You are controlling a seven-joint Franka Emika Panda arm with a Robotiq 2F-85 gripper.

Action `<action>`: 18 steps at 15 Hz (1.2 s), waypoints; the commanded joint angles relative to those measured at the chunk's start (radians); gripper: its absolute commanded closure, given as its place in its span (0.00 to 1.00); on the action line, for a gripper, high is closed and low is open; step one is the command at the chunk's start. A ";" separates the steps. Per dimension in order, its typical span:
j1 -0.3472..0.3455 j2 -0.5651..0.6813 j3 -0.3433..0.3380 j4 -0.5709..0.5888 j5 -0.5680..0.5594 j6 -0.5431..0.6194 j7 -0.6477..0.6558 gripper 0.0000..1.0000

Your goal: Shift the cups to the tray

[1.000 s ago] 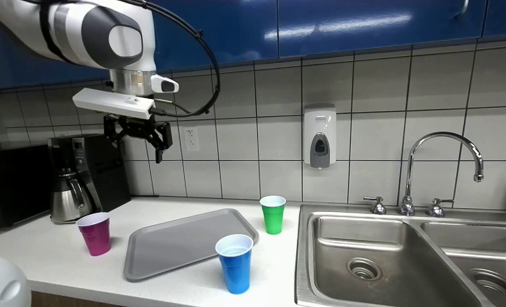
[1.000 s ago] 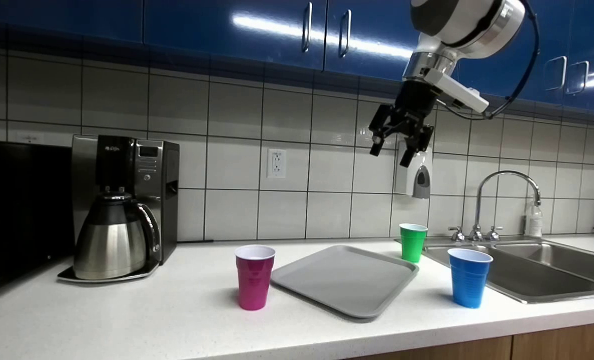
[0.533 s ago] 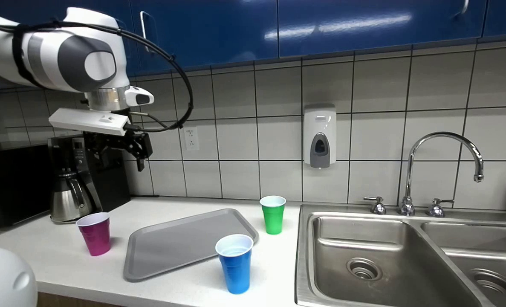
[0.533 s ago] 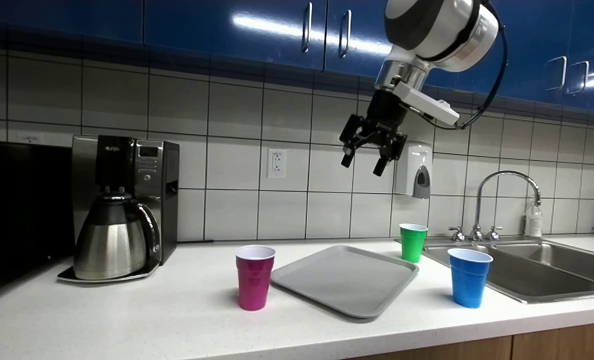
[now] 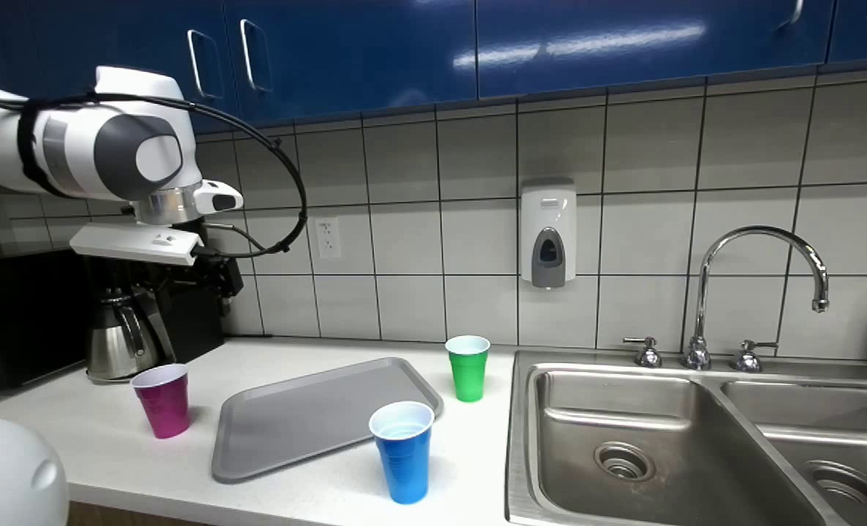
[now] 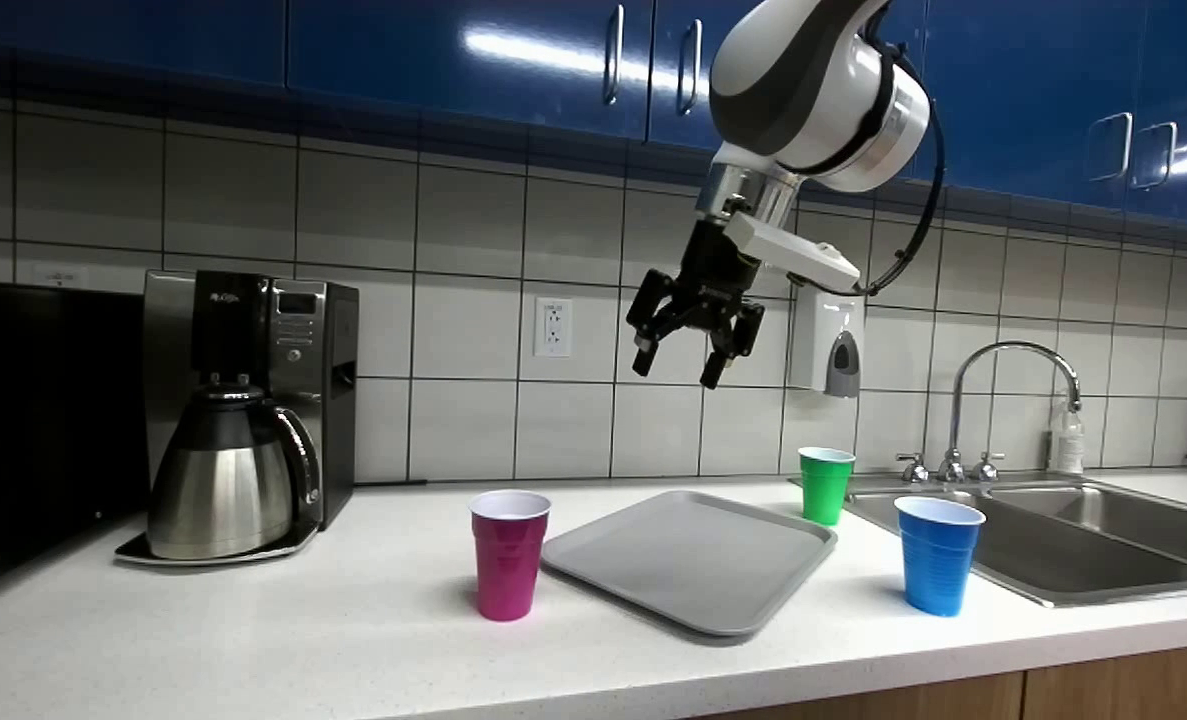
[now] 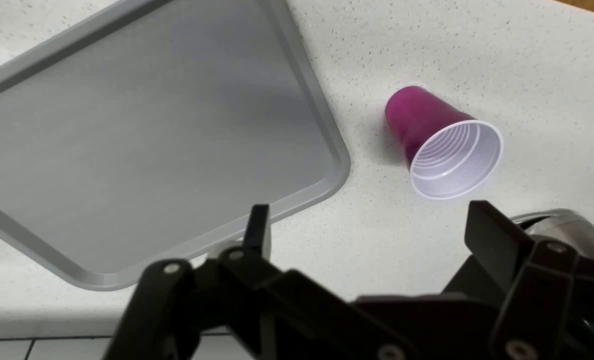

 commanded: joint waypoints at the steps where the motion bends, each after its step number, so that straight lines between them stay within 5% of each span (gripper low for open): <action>1: -0.004 0.067 0.023 0.042 -0.039 0.029 0.052 0.00; 18: -0.004 0.286 0.072 0.223 -0.205 0.023 0.172 0.00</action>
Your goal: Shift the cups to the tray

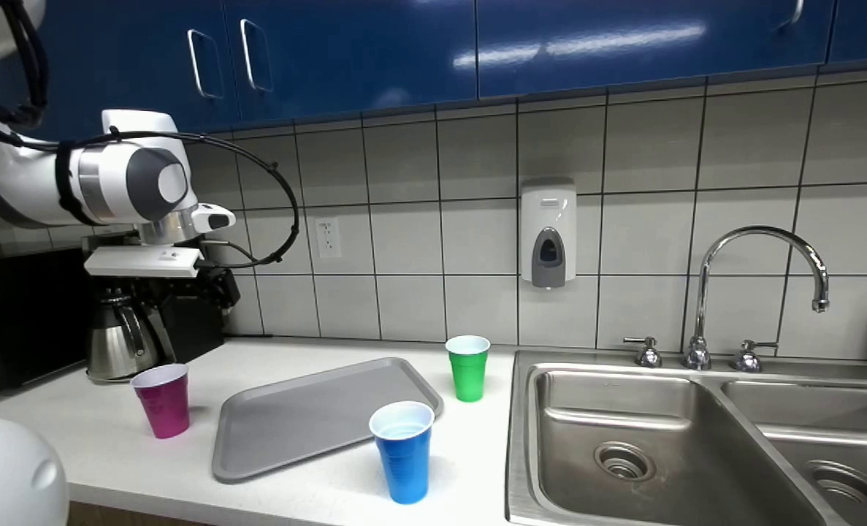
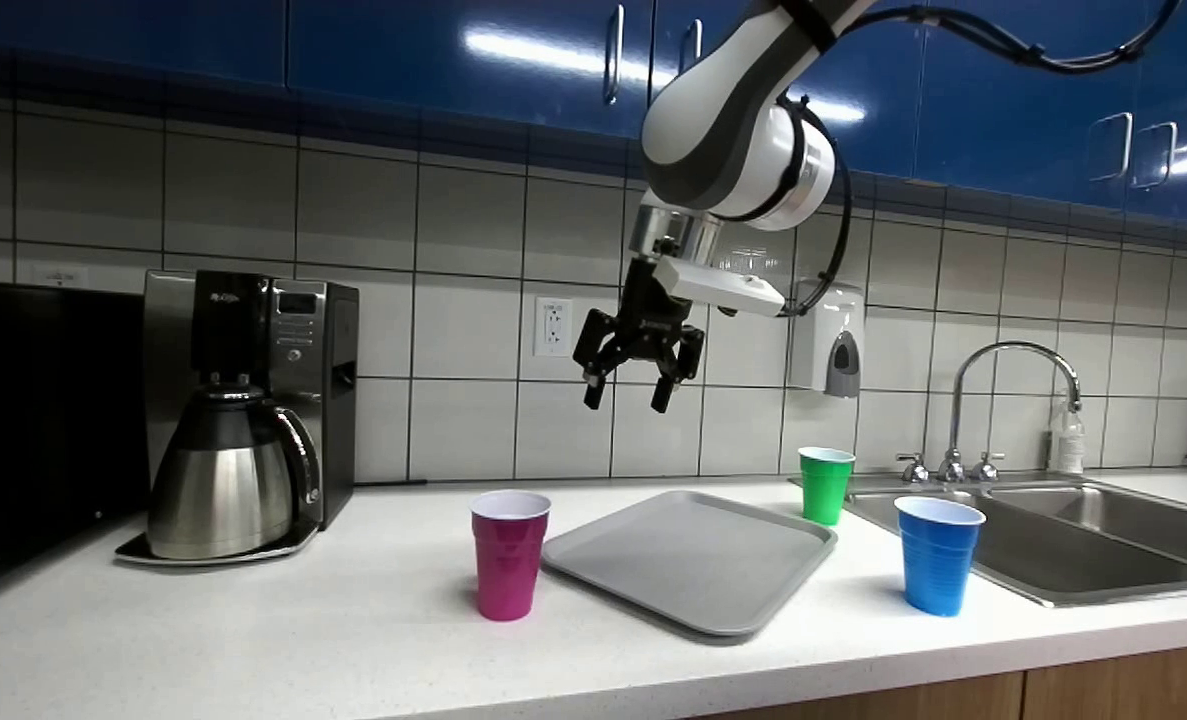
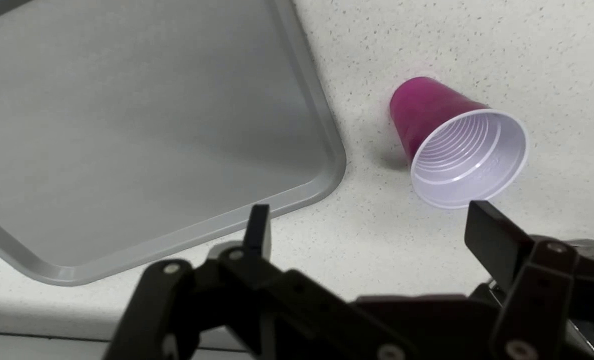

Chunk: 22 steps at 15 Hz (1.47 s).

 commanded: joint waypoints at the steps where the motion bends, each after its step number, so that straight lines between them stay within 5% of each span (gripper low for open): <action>1: -0.002 0.065 0.017 0.076 -0.045 -0.009 0.062 0.00; 22: 0.115 0.328 0.006 0.246 -0.251 -0.023 0.254 0.00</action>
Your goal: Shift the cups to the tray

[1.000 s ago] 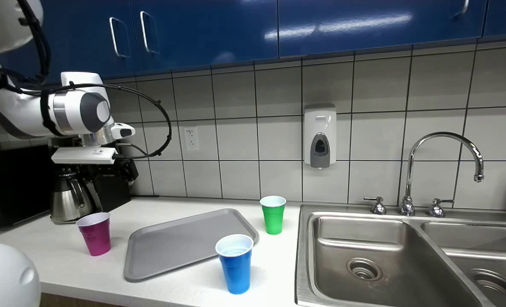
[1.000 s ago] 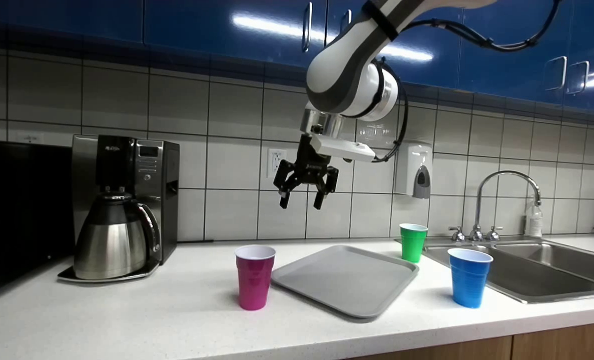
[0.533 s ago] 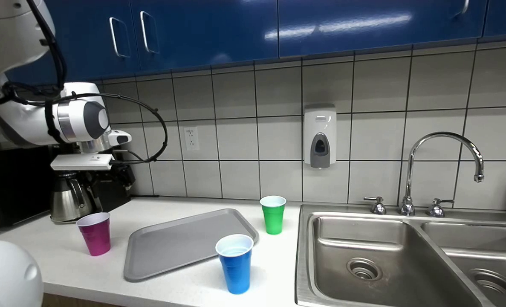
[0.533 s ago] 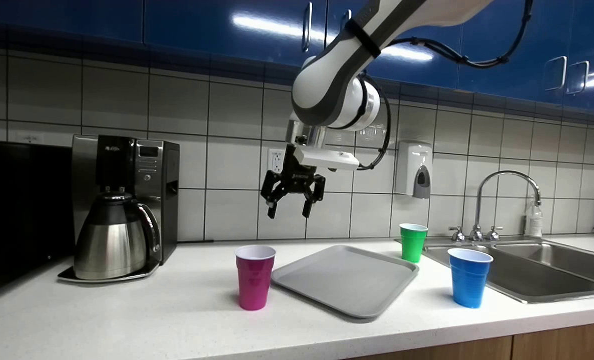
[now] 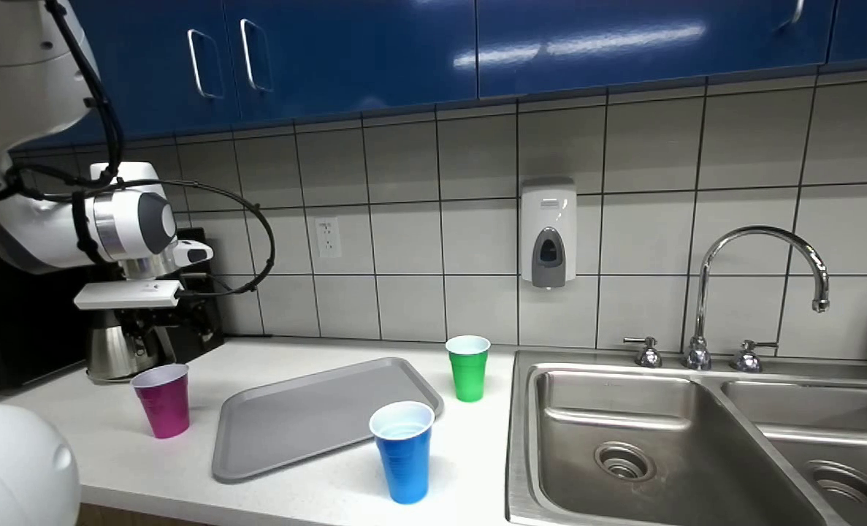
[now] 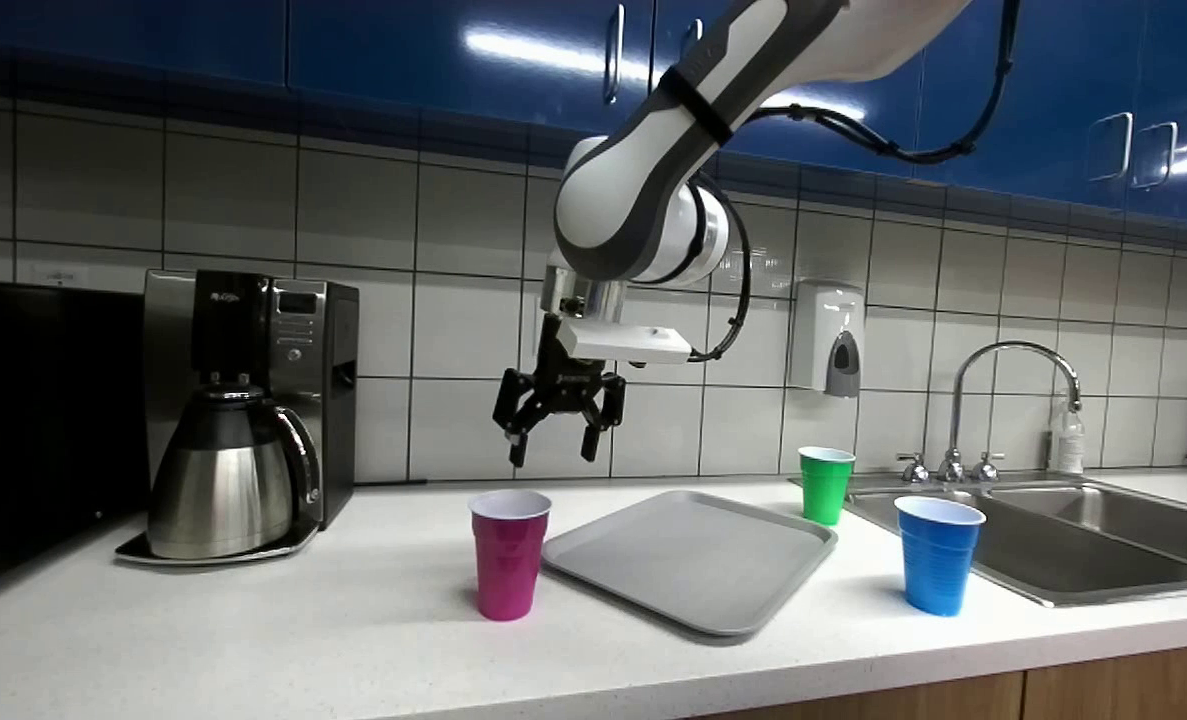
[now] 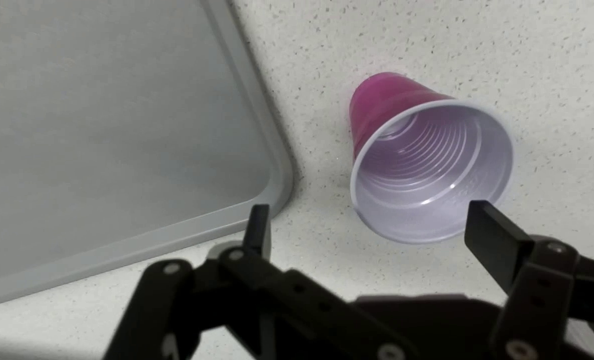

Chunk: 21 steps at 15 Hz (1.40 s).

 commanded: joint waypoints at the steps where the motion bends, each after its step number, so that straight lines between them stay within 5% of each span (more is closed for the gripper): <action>1: 0.033 0.039 -0.016 0.037 -0.057 -0.021 0.058 0.00; 17: 0.075 0.147 -0.070 0.086 -0.100 -0.007 0.079 0.00; 18: 0.073 0.151 -0.067 0.089 -0.089 -0.008 0.070 0.02; 19: 0.073 0.154 -0.068 0.089 -0.090 -0.005 0.069 0.26; 21: 0.073 0.156 -0.068 0.090 -0.088 -0.002 0.066 0.31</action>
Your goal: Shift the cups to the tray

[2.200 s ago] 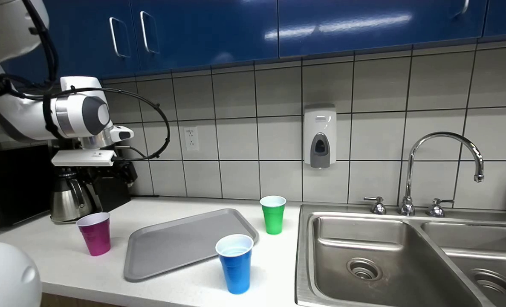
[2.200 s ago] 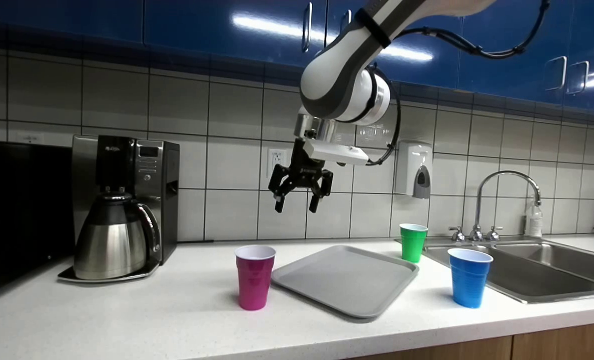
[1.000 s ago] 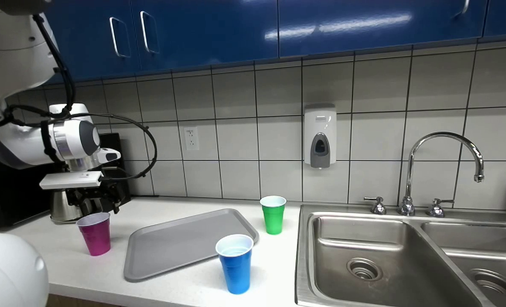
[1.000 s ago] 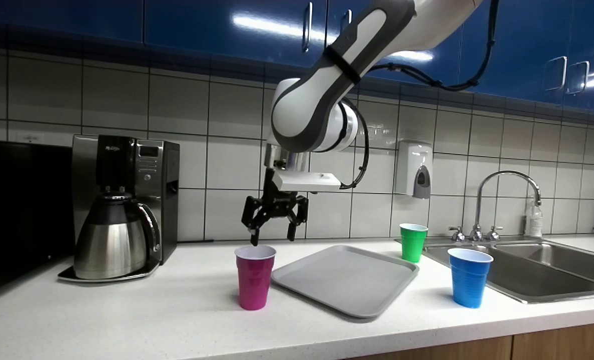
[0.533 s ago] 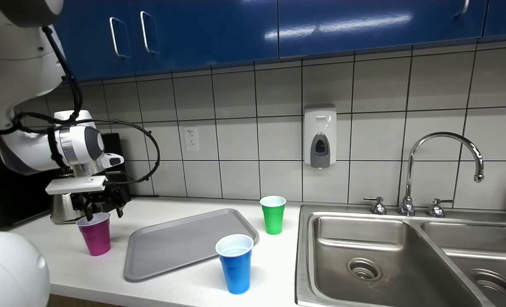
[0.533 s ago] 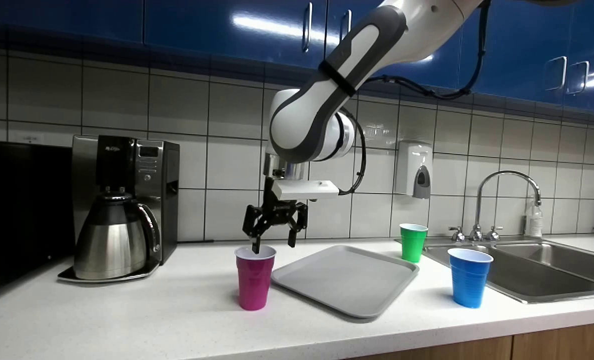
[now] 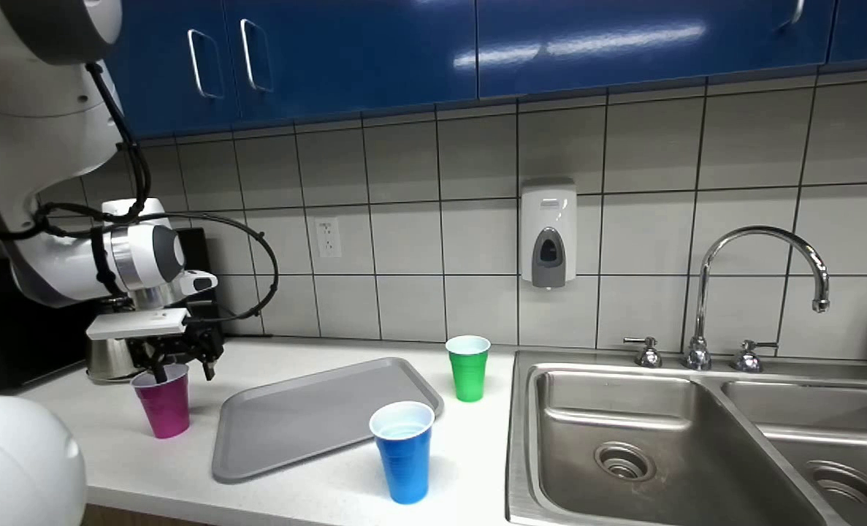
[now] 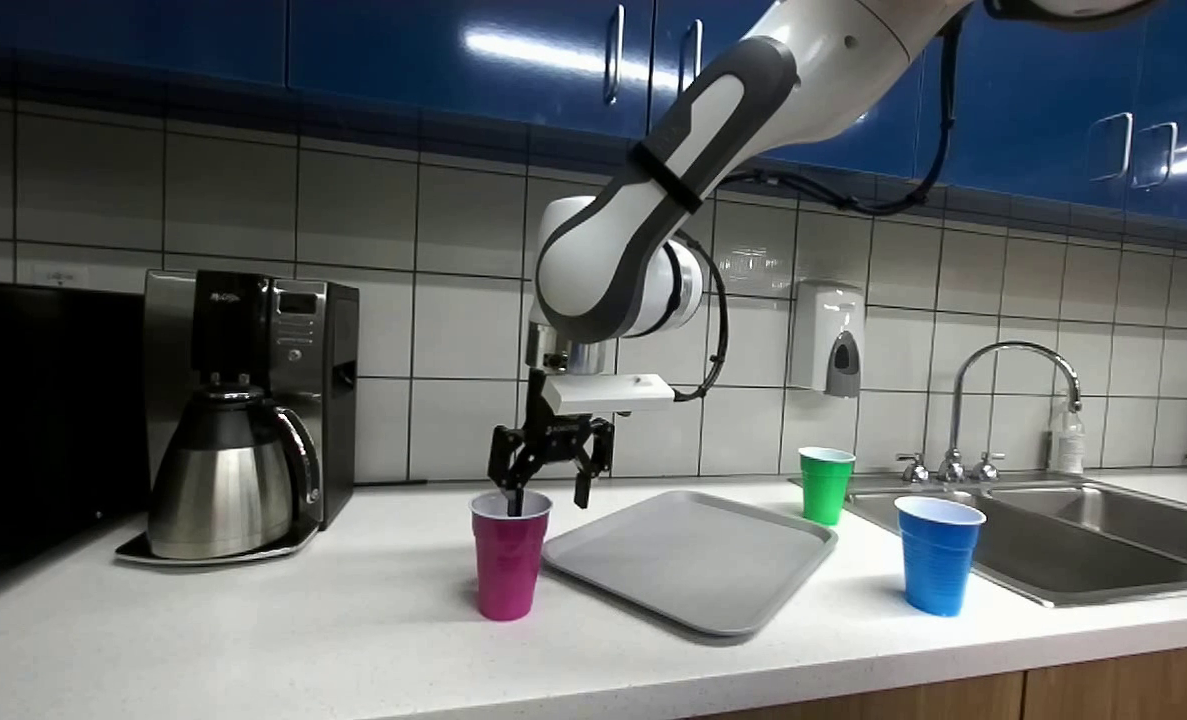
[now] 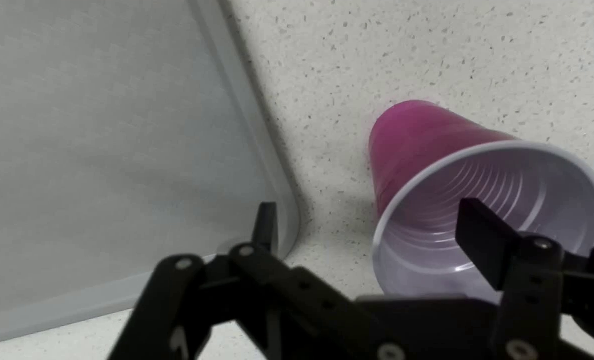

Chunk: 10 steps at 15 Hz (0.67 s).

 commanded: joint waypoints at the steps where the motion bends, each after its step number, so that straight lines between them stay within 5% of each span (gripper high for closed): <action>1: 0.016 0.014 -0.014 0.023 -0.014 -0.002 0.021 0.38; 8: 0.014 0.017 -0.021 0.028 -0.013 0.000 0.019 0.94; 10: 0.014 0.018 -0.021 0.028 -0.011 0.001 0.018 1.00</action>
